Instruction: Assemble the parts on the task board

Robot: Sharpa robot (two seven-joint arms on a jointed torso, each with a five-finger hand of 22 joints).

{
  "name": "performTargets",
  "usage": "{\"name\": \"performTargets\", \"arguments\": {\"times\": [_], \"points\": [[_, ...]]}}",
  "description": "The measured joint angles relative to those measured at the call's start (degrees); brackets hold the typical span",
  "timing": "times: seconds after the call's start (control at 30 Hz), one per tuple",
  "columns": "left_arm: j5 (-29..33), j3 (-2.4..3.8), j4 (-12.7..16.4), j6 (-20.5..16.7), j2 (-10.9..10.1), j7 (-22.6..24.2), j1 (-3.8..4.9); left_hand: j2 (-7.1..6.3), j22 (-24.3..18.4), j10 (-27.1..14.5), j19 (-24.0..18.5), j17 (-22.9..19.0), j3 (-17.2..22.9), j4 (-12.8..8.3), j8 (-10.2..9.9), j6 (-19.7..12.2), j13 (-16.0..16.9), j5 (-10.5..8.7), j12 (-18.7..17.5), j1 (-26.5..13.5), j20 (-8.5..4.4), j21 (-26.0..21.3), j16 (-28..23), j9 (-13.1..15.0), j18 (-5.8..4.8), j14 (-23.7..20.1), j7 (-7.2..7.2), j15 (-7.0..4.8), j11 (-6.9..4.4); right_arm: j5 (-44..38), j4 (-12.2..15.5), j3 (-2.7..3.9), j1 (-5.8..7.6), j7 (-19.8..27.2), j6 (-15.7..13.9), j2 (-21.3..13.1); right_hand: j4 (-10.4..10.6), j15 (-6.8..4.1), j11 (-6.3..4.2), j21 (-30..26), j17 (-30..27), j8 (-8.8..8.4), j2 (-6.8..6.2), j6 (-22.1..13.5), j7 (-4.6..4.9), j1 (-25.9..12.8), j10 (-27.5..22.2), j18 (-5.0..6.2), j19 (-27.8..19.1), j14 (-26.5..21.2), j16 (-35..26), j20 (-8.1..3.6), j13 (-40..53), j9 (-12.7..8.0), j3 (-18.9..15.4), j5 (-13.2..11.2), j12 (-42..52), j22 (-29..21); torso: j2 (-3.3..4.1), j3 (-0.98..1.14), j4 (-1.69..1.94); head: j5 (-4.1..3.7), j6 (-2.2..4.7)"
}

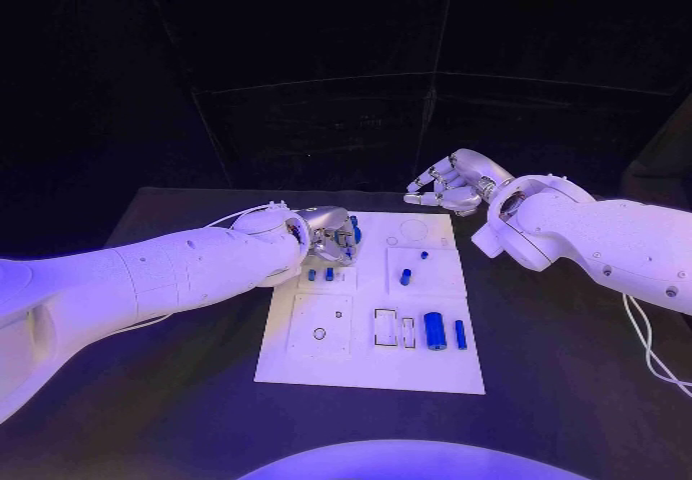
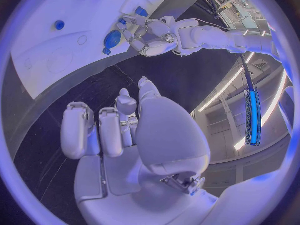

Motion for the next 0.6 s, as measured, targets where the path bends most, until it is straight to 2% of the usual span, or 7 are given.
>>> {"name": "performTargets", "arguments": {"times": [0.2,0.27,0.4,0.6], "points": [[1.0,0.42,1.2,-0.8,-1.1,0.8,0.09,-0.02,0.2,0.3,0.0,-0.2,0.5,-0.4,-0.4,0.1,-0.4,0.09,-0.7,-0.5,0.0,0.0,0.0,0.0,0.0,0.0,0.07,0.0,0.28,0.0,-0.1,0.0,0.0,0.0,0.0,0.1,0.0,0.0,0.0,0.0,0.0,0.0,0.0,0.0,0.0,0.0,0.0,0.0,0.0,0.0,0.0,0.0,0.0,0.0,0.0,0.0,0.0,0.0,-0.04,0.0,0.0,0.04,0.22],[1.3,0.76,1.8,-0.9,-1.7,1.0,0.15,-0.43,0.2,1.1,0.0,-0.3,1.1,-0.4,-0.9,0.1,-0.6,0.09,-1.2,-1.0,0.0,0.0,0.0,0.0,0.0,0.0,0.09,0.0,-0.54,0.0,-0.1,0.0,0.0,0.0,0.0,0.1,0.0,0.0,0.0,0.0,0.0,0.0,0.0,0.0,0.0,0.0,0.0,0.0,0.0,0.0,0.0,0.0,0.0,0.0,0.0,0.0,0.0,0.0,-0.04,0.01,0.02,0.13,0.26],[1.8,1.32,3.2,-0.9,-3.2,1.2,0.2,-0.51,0.2,1.2,0.0,-0.5,1.3,-0.5,-1.0,0.1,-0.7,0.09,-1.3,-1.2,0.0,0.0,0.0,0.0,0.0,0.0,0.09,0.0,-0.62,0.0,-0.1,0.0,0.0,0.1,0.0,0.1,0.0,0.0,0.0,0.0,0.0,0.0,0.0,0.0,0.0,0.0,0.0,0.0,0.0,0.0,0.0,0.0,0.0,0.0,0.0,0.0,0.0,0.0,-0.04,0.02,0.03,0.28,0.36],[2.3,1.55,4.3,-0.4,-5.3,1.2,0.21,-0.74,0.2,1.4,0.0,-0.6,1.6,-0.8,-1.3,0.1,-0.8,0.09,-1.6,-1.4,0.0,0.0,0.0,0.0,0.01,0.0,0.09,0.01,-0.43,0.0,-0.2,0.0,0.0,0.1,0.0,0.1,0.0,0.0,0.0,0.0,0.0,0.0,0.17,0.0,0.0,-0.2,0.0,0.0,0.0,0.0,0.0,0.0,0.0,0.0,0.0,0.0,0.0,0.0,-0.01,0.03,0.03,0.43,0.38]]}}
